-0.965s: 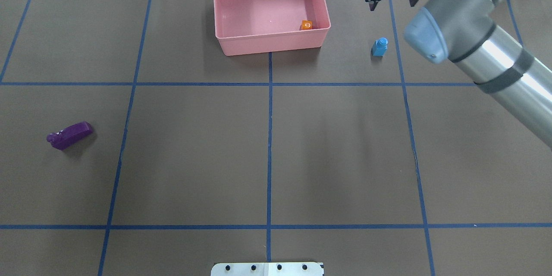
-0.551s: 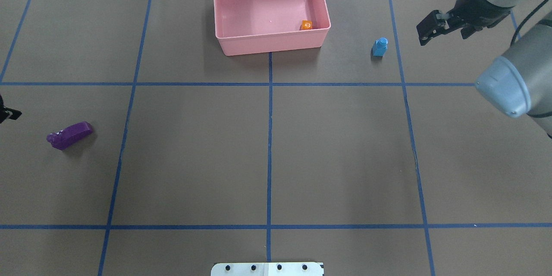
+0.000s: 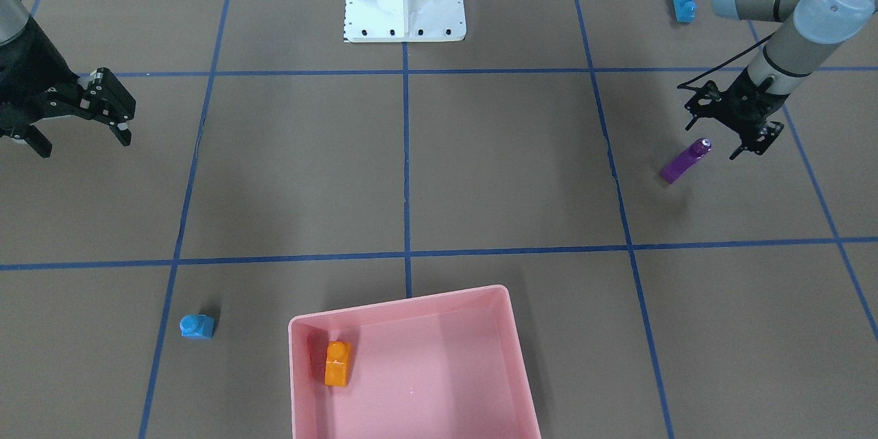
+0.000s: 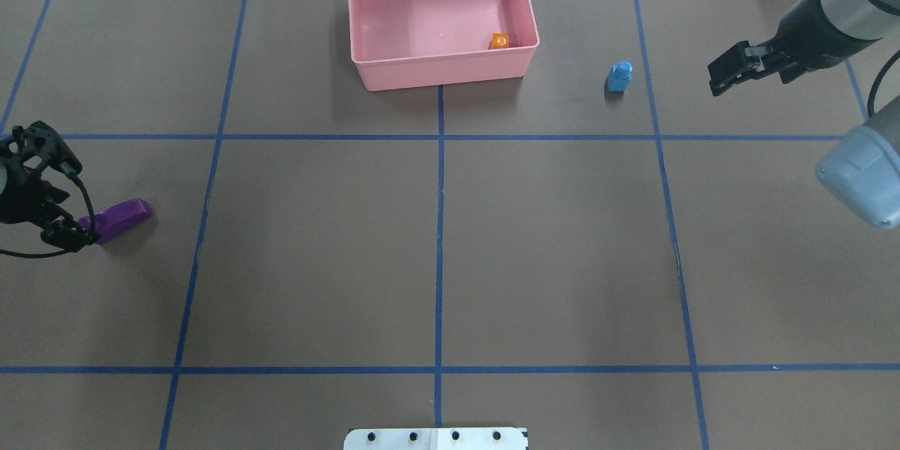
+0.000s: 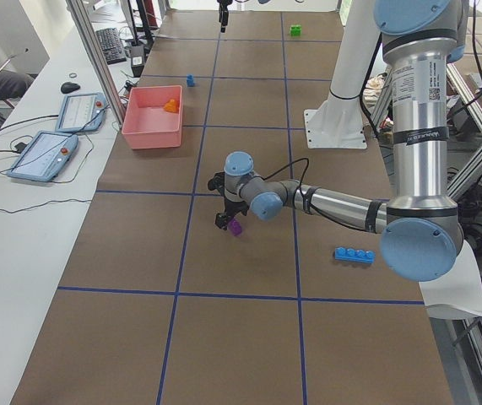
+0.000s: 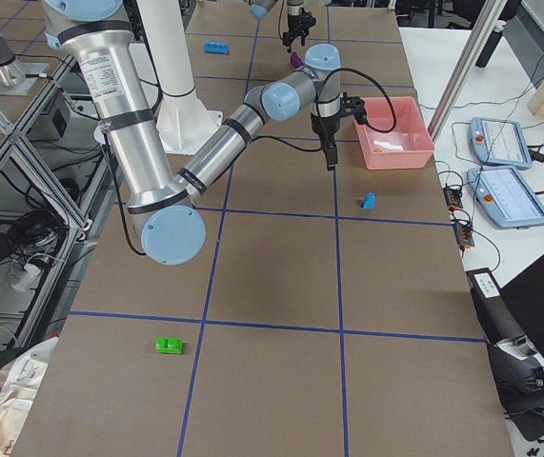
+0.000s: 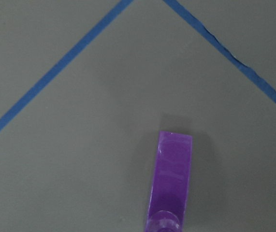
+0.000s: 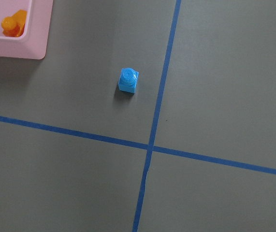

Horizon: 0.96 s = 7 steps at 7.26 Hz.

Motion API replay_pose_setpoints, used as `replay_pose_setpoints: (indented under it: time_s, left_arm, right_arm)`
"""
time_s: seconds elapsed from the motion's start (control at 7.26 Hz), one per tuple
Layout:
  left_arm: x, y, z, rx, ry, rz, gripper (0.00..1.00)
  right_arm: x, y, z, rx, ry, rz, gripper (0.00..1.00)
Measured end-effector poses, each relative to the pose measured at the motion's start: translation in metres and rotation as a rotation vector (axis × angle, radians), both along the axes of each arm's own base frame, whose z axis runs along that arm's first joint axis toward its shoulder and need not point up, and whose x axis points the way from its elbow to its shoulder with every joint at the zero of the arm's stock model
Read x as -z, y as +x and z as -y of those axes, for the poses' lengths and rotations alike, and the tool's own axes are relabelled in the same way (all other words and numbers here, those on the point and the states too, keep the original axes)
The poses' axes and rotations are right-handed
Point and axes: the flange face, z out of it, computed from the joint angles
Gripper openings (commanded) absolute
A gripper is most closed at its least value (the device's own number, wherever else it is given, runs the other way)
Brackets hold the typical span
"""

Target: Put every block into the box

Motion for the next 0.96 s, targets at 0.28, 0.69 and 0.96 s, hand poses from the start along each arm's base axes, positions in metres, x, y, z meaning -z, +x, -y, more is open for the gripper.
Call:
replay_pose_setpoints:
  time_s: [0.28,0.69,0.96]
  left_arm:
    - [-0.005,0.015,0.000,-0.022,-0.002,0.005,0.84]
    - [-0.009,0.026,0.005,-0.031,-0.003,0.012,0.57]
    - [-0.010,0.027,0.005,-0.031,-0.003,0.013,0.51]
  right_arm:
    - [0.000,0.000,0.000,0.001,0.000,0.000,0.99]
    - [0.001,-0.001,0.000,0.000,0.002,0.001,0.99]
    - [0.003,-0.001,0.000,0.001,0.005,0.002,0.99]
